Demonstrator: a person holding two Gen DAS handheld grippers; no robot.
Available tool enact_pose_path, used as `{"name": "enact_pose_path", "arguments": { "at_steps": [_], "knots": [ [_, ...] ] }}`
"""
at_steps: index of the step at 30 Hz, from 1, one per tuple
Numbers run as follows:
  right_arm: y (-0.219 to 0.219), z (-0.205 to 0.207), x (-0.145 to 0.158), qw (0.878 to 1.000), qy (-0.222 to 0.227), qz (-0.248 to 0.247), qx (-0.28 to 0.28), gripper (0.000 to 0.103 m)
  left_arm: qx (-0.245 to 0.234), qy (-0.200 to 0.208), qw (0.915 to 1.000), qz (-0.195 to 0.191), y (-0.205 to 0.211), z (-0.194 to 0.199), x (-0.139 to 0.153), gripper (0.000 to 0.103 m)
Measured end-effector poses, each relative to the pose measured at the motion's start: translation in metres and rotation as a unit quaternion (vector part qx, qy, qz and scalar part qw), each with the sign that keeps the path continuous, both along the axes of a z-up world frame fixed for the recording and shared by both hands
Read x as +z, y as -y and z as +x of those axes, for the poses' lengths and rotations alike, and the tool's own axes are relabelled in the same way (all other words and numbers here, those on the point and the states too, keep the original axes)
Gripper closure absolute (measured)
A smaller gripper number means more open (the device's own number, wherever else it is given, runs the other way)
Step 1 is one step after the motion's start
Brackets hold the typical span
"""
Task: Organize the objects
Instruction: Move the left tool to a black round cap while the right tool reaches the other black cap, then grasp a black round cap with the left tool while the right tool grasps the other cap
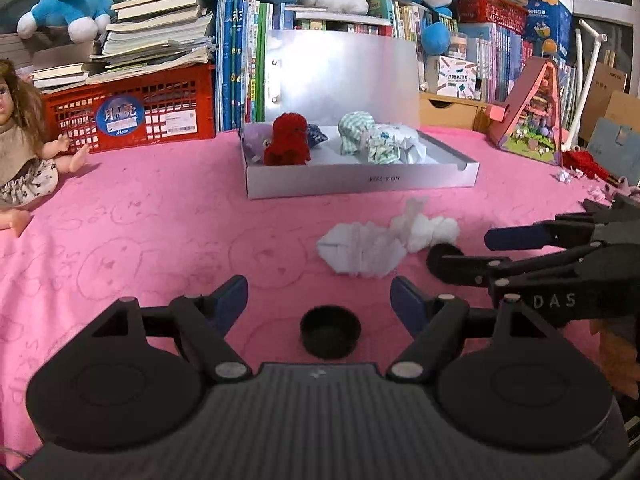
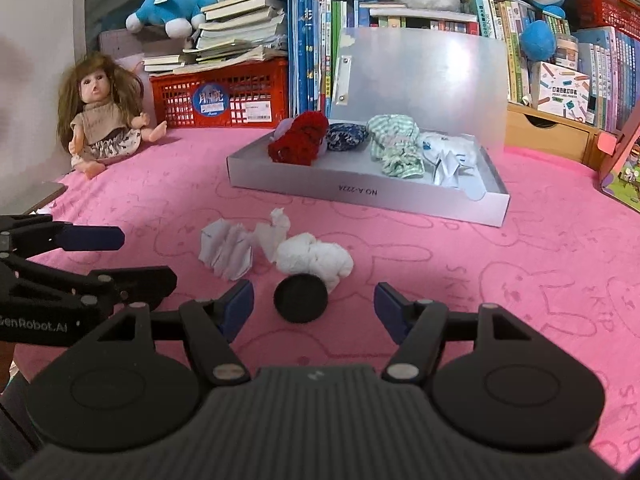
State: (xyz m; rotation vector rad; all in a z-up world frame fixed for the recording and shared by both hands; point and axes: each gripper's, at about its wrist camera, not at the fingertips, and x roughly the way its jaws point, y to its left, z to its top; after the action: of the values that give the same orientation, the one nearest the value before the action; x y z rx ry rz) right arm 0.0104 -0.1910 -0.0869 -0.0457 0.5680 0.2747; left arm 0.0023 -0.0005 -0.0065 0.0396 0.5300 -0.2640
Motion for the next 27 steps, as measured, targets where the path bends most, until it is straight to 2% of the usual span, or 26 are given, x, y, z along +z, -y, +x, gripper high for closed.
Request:
{"name": "enact_pose_path", "arguments": {
  "at_steps": [13,19,27],
  "knots": [
    [-0.008,0.006,-0.009,1.000,-0.007,-0.017,0.003,0.024,0.003,-0.014,0.9999,-0.006,0.000,-0.002,-0.013,0.021],
    [-0.012,0.005,-0.009,1.000,-0.004,-0.024,0.007,0.023,0.008,-0.002,0.9999,0.008,0.005,-0.009,-0.017,0.023],
    [-0.012,0.000,-0.008,1.000,0.008,-0.021,0.013,0.028,0.024,0.010,0.9996,0.010,0.003,-0.018,-0.018,0.036]
  ]
}}
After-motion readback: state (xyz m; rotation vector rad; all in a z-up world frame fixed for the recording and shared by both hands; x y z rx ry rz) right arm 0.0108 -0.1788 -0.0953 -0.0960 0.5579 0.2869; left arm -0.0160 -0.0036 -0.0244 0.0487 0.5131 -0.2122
